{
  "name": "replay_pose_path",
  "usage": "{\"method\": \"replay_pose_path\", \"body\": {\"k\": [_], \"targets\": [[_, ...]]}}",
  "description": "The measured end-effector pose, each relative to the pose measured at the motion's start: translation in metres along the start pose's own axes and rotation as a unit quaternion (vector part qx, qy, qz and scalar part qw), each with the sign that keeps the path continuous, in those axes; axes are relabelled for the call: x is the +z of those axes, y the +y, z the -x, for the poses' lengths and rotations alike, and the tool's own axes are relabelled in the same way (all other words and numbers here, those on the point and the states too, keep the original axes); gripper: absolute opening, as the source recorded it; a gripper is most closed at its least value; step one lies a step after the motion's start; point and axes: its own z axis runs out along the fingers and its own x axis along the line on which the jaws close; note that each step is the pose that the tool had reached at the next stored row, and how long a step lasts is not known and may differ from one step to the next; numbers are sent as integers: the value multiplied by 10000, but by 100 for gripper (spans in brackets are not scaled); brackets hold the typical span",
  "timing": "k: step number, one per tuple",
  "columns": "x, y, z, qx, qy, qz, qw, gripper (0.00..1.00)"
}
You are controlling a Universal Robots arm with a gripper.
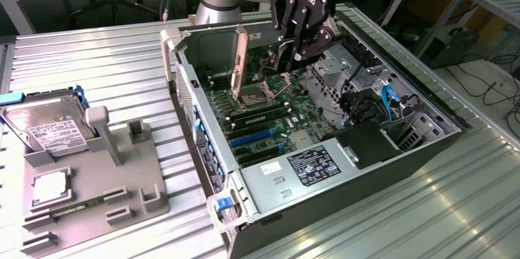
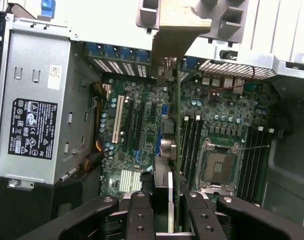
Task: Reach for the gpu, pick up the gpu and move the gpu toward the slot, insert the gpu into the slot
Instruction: 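Insert the gpu into the slot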
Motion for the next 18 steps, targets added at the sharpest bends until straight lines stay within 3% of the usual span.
{"method": "replay_pose_path", "body": {"k": [2,5,6,7,10,11,12,18], "targets": [[51,-2,0,0,0,0,10000,28],[221,-9,1,10,7,1,10000,28],[268,-14,1,210,-1,2,9998,28],[326,-17,1,525,-14,4,9986,28],[390,-22,0,774,-23,7,9970,28],[427,-23,1,953,-31,8,9954,28],[441,-24,1,995,-32,8,9950,28],[525,-23,5,1046,-48,7,9945,28]]}}
